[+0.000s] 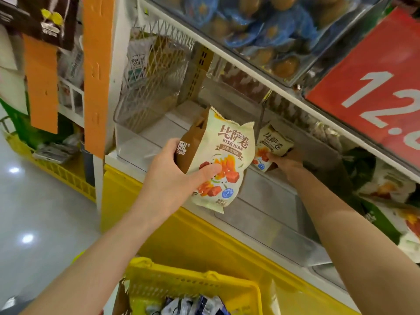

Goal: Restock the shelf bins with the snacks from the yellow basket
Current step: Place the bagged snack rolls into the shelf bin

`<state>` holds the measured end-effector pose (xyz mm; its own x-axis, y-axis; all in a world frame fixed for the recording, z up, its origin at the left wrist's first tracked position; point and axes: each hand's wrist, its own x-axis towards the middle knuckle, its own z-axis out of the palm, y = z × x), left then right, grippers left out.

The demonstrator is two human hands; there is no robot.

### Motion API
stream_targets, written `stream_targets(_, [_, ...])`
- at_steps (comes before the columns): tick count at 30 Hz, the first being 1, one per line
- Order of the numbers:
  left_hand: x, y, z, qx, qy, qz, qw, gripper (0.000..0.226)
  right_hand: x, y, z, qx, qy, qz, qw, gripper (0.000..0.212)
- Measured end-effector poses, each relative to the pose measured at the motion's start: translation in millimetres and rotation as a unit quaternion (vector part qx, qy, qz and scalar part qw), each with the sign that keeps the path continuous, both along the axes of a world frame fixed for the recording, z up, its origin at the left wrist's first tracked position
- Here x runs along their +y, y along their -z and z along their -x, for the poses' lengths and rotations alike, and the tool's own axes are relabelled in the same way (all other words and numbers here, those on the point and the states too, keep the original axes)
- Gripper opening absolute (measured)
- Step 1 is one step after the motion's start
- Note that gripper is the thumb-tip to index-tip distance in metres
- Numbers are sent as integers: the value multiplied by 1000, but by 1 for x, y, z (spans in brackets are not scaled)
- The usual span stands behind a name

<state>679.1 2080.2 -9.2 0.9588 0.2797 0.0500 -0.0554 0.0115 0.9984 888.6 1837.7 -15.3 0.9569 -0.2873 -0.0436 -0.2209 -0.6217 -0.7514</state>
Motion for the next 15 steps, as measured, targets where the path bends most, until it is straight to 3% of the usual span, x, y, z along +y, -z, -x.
stream_targets(5, [0, 2, -3, 5, 2, 3, 1000, 42, -6, 8, -11, -32, 3, 26, 999, 43])
stream_targets(8, [2, 0, -2, 2, 11, 13, 1000, 51, -9, 10, -10, 15, -19, 78, 997, 43])
stream_targets(11, [6, 0, 0, 2, 13, 10, 1000, 53, -7, 10, -5, 29, -37, 52, 998, 44])
stream_targets(15, [9, 1, 1, 9, 20, -25, 999, 45, 7, -6, 31, -17, -25, 30, 999, 49])
